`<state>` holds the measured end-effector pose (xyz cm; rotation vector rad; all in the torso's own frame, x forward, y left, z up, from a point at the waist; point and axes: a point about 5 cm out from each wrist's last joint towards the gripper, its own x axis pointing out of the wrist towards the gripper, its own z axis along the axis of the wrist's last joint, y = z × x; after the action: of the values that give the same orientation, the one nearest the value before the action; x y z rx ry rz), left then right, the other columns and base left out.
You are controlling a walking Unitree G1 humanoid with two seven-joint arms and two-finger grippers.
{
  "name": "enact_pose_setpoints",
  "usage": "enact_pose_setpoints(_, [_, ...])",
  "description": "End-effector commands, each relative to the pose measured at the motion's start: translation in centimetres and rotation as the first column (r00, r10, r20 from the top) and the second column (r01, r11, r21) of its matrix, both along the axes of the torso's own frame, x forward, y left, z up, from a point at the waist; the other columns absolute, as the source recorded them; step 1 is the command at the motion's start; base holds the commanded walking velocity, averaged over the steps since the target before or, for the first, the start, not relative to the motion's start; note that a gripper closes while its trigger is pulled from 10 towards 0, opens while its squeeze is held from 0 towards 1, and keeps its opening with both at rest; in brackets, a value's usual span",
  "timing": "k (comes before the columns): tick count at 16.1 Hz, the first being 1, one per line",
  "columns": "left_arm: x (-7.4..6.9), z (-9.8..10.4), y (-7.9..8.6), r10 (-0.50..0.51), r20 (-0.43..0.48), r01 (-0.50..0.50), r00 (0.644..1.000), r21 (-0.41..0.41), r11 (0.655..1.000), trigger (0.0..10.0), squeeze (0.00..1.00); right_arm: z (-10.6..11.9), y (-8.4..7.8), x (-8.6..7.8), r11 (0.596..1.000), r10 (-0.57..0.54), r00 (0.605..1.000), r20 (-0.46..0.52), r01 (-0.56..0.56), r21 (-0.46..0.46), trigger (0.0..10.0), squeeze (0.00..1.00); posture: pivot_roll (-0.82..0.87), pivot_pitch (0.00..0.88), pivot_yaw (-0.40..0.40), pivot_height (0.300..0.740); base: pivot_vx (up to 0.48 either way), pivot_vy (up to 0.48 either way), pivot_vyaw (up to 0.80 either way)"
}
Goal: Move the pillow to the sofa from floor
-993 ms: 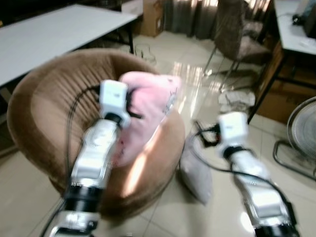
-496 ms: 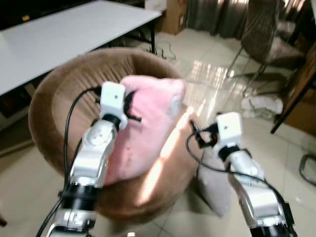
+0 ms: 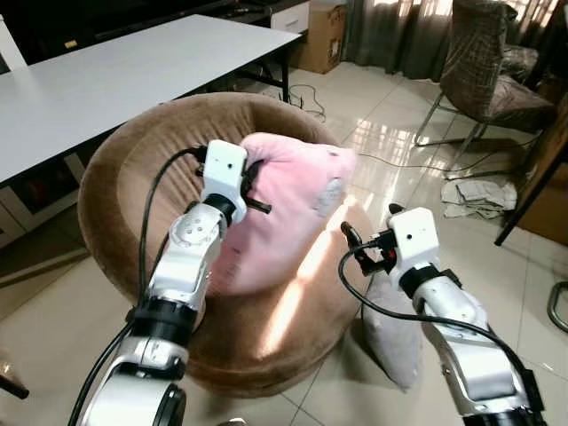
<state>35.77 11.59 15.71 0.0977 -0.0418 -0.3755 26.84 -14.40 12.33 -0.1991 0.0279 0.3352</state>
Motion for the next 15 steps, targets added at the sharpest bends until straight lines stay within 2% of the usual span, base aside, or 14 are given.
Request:
enact_pose_setpoints(1, [0.7,2.0,-0.7,-0.029,0.067,0.030,0.997,-0.011,1.000,10.0,0.00,0.5,-0.1,-0.2,1.000,0.030,0.999,0.015,-0.030,0.002,10.0,0.00,-0.09,0.000,0.052,0.740,0.000,0.000,0.00])
enact_pose_setpoints(2, [1.0,2.2,-1.1,-0.043,0.052,0.044,0.998,-0.027,0.999,10.0,0.00,0.6,-0.2,-0.5,0.999,0.053,0.999,0.014,-0.053,-0.003,10.0,0.00,-0.10,0.000,0.056,0.740,0.000,0.000,0.00])
enact_pose_setpoints(4, [1.6,2.9,-3.6,-0.165,-0.015,0.163,0.986,-0.083,0.983,10.0,0.00,0.9,-0.8,-1.3,0.993,0.116,0.993,0.009,-0.116,-0.019,10.0,0.00,-0.11,0.002,0.063,0.740,0.000,0.000,0.00])
enact_pose_setpoints(5, [1.7,2.7,-4.0,-0.183,-0.035,0.179,0.983,-0.090,0.980,10.0,0.00,0.9,-0.9,-1.4,0.992,0.124,0.992,0.005,-0.124,-0.017,10.0,0.00,-0.11,0.004,0.065,0.740,0.000,0.000,0.00])
enact_pose_setpoints(6, [2.1,2.0,-4.8,-0.168,-0.105,0.156,0.980,-0.111,0.981,10.0,0.00,1.0,-1.2,-1.8,0.989,0.149,0.989,-0.007,-0.149,-0.018,10.0,0.00,-0.12,0.014,0.071,0.740,0.000,0.000,0.00])
enact_pose_setpoints(8, [2.4,1.0,-5.1,-0.133,-0.146,0.117,0.980,-0.110,0.987,10.0,0.00,1.0,-1.3,-2.2,0.988,0.149,0.989,-0.011,-0.149,-0.026,10.0,0.00,-0.13,0.020,0.074,0.740,0.000,0.000,0.00])
enact_pose_setpoints(9, [2.9,-0.1,-4.8,-0.042,-0.219,0.014,0.975,-0.127,0.992,10.0,0.00,1.1,-1.3,-2.7,0.988,0.150,0.989,-0.018,-0.151,-0.026,10.0,0.00,-0.15,0.036,0.077,0.740,0.000,0.000,0.00])
enact_pose_setpoints(12, [3.2,-1.4,-3.6,0.076,-0.299,-0.122,0.951,-0.139,0.983,10.0,0.00,1.0,-1.4,-3.6,0.985,0.172,0.984,-0.046,-0.173,-0.022,10.0,0.00,-0.17,0.067,0.073,0.740,0.000,0.000,0.00])
enact_pose_setpoints(15, [3.0,-3.7,-0.7,0.272,-0.383,-0.319,0.883,-0.065,0.946,10.0,0.00,0.5,-1.5,-4.6,0.982,0.184,0.978,-0.094,-0.186,-0.020,10.0,0.00,-0.19,0.116,0.058,0.740,0.000,0.000,0.00])
